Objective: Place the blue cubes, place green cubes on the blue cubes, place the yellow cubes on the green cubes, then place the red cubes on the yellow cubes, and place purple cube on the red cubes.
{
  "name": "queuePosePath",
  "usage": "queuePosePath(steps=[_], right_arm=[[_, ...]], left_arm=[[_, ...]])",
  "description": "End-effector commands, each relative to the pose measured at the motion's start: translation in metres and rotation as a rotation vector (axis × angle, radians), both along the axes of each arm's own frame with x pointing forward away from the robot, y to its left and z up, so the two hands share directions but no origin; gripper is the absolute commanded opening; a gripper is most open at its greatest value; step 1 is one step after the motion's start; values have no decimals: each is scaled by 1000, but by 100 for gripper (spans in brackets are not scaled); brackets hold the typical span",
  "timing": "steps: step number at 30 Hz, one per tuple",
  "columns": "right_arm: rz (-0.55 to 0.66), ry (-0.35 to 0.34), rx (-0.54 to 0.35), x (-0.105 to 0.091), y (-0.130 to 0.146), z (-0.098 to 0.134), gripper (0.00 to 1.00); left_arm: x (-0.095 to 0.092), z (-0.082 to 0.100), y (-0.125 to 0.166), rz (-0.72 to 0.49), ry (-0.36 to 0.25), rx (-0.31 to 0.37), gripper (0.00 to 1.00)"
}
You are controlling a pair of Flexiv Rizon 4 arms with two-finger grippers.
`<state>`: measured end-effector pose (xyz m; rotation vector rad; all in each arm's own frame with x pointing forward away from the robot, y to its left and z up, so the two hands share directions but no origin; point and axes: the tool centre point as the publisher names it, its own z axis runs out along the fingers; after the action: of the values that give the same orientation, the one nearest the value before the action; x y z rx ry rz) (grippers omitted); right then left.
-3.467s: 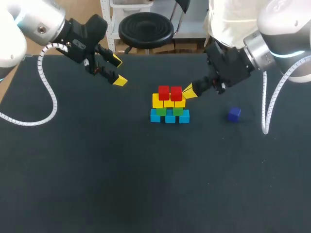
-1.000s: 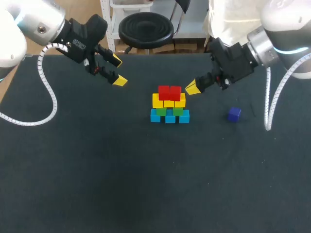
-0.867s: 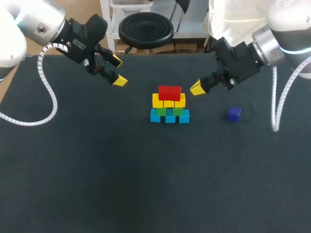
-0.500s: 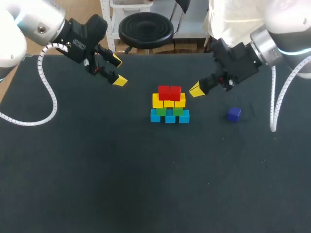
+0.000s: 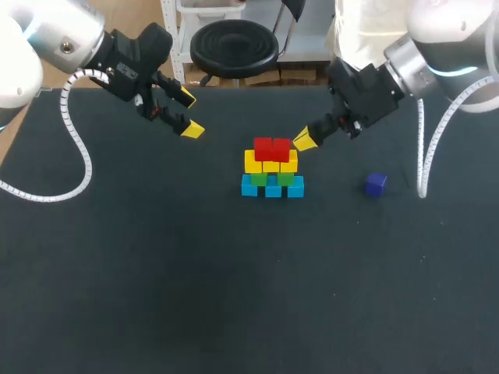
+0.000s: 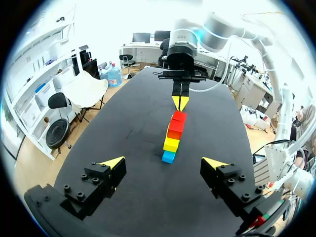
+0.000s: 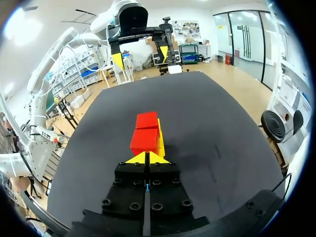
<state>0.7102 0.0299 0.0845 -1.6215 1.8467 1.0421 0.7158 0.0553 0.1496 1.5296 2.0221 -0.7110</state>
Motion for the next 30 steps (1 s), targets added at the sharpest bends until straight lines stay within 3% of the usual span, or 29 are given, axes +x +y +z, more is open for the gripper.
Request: queuePosePath(steps=[1, 22, 23, 24, 25, 27, 30], right_arm=[[11, 8, 1, 4, 3, -1, 0], [-3, -4, 5, 1, 0, 2, 0], [-12, -9, 5, -1, -1, 4, 4], [-21, -14, 7, -3, -3, 6, 30], [-30, -17, 8, -5, -5, 8, 47], [-52, -25, 11, -10, -12, 12, 100], [-76, -32, 8, -18, -21, 19, 100]], left_arm=[[-1, -1, 1, -2, -3, -5, 100], [-1, -1, 1, -2, -3, -5, 100], [-1, -1, 1, -2, -3, -5, 100], [-1, -1, 1, -2, -3, -5, 100], [-1, -1, 1, -2, -3, -5, 100], [-1, -1, 1, -2, -3, -5, 100], [-1, -1, 1, -2, -3, -5, 100]])
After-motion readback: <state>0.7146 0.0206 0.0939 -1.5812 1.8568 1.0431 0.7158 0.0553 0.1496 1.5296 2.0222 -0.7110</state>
